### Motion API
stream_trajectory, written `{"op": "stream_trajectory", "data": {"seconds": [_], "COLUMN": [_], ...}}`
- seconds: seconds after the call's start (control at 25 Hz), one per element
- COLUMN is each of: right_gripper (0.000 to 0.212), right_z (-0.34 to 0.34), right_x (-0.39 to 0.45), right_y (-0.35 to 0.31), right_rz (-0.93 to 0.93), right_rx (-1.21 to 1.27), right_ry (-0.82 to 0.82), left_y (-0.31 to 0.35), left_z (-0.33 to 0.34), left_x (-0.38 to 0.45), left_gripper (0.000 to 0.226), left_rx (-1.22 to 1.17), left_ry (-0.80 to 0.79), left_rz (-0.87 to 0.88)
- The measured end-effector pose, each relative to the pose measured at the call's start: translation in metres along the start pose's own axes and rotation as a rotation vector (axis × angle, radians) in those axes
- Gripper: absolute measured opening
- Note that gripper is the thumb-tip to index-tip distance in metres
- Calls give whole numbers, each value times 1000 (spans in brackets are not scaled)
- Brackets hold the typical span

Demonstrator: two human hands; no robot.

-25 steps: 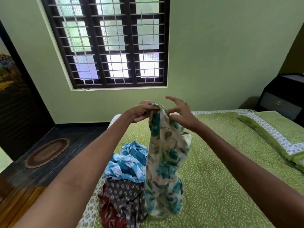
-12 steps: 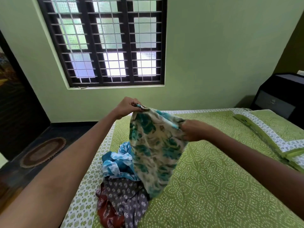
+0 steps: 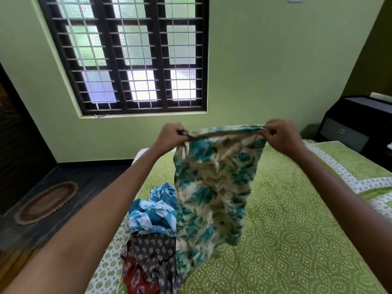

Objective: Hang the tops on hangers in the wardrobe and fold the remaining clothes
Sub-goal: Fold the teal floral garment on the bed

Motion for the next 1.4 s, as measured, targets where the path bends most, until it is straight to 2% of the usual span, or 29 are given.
{"op": "stream_trajectory", "data": {"seconds": [0.04, 0.08, 0.12, 0.2, 0.32, 0.4, 0.52, 0.6, 0.68, 0.8, 0.88, 0.92, 1.04, 1.12, 1.28, 1.4], "right_gripper": [26, 36, 38, 25, 15, 18, 24, 27, 29, 9, 5, 7, 34, 40, 16, 14], "right_z": [4, 10, 14, 11, 6, 4, -3, 2, 7, 16, 15, 13, 2, -8, -28, -46], "right_x": [-9, -18, -25, -34, -60, -73, -77, -83, -87, -83, -74, -67, -43, -30, -11, -6], "right_y": [0, 5, 14, 29, 40, 51, 76, 96, 119, 153, 189, 208, 266, 300, 370, 392], "right_rz": [25, 67, 100, 163, 233, 300, 514, 665, 834, 955, 990, 992, 951, 910, 867, 805], "right_rx": [-12, -21, -19, -12, -76, -71, 130, 313, 558, 837, 857, 824, 742, 663, 522, 521], "right_ry": [-34, -118, -132, -4, -46, -7, 10, 40, 152, 263, 319, 349, 413, 461, 543, 589], "left_y": [3, 1, 0, 2, 10, 22, 43, 57, 70, 86, 100, 106, 128, 142, 173, 186], "left_z": [8, 16, 25, 41, 67, 78, 96, 118, 142, 177, 208, 223, 266, 285, 321, 337], "left_x": [2, 2, 2, 1, 5, 11, 23, 29, 39, 55, 72, 85, 132, 157, 198, 213], "left_gripper": [19, 19, 18, 18, 18, 16, 27, 29, 23, 18, 13, 10, 16, 21, 25, 26], "left_rx": [107, 145, 117, 53, 26, 8, -73, 32, 88, -155, -296, -315, -245, -169, -129, -128], "left_ry": [-54, -95, -109, -130, -273, -266, -350, -456, -476, -431, -349, -309, -185, -119, -37, 12], "left_rz": [9, -15, -42, -50, 20, 28, 38, 74, 12, -345, -549, -595, -577, -485, -346, -295]}}
Point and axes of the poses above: each hand's wrist, its own x-axis towards the middle knuckle, its own z-axis out of the palm, y = z × x, the point moved 1 cm from there along x, towards the middle knuckle, and after that the axes turned 10 degrees about x, right-handed, at the moved point
